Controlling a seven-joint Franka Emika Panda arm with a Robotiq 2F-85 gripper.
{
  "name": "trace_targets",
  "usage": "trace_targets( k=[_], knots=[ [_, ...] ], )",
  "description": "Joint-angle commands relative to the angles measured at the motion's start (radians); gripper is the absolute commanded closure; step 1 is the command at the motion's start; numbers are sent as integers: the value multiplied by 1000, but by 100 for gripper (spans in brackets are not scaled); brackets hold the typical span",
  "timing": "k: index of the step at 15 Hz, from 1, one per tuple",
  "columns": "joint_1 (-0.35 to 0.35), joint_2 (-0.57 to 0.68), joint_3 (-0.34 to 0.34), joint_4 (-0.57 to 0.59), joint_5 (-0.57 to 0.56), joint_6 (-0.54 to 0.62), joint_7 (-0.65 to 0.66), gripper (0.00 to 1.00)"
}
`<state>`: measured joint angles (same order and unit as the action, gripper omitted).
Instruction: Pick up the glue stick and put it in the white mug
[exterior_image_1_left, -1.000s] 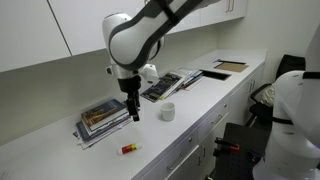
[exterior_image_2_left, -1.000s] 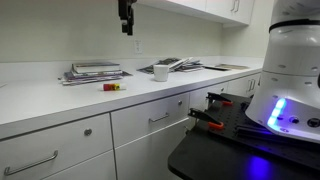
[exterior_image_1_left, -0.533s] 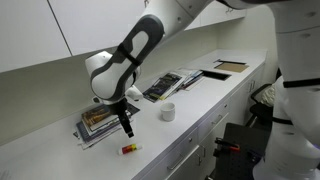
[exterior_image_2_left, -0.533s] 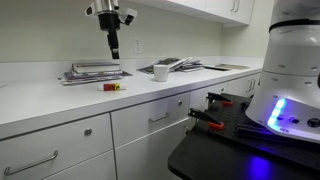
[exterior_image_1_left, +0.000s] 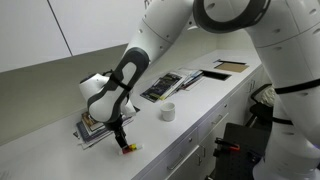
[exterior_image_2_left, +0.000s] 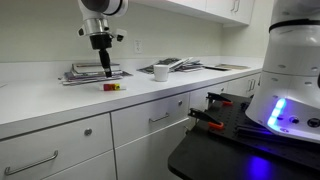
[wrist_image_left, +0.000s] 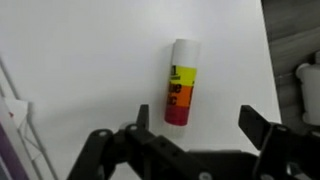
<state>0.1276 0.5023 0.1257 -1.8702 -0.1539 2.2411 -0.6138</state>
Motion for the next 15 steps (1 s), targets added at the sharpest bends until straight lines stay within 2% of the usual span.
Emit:
trace_targets(
  k=[1,2,3,5,6,7,11,12,14,15],
  knots=[
    [3,41,6,34,-41,13,95,13],
    [6,51,3,40,-51,15,113,13],
    [8,60,1,46,-60,13,130,20],
    [10,77,0,54,-75,14,153,22],
    [12,84,-1,57,-81,17,164,29],
    [14,92,0,60,-87,18,168,25],
    [25,125,-4,77,-111,20,208,35],
    [26,131,-4,81,-112,21,216,58],
    [25,133,-4,82,-112,40,229,64],
    [23,130,-4,82,-107,47,240,71]
  ],
)
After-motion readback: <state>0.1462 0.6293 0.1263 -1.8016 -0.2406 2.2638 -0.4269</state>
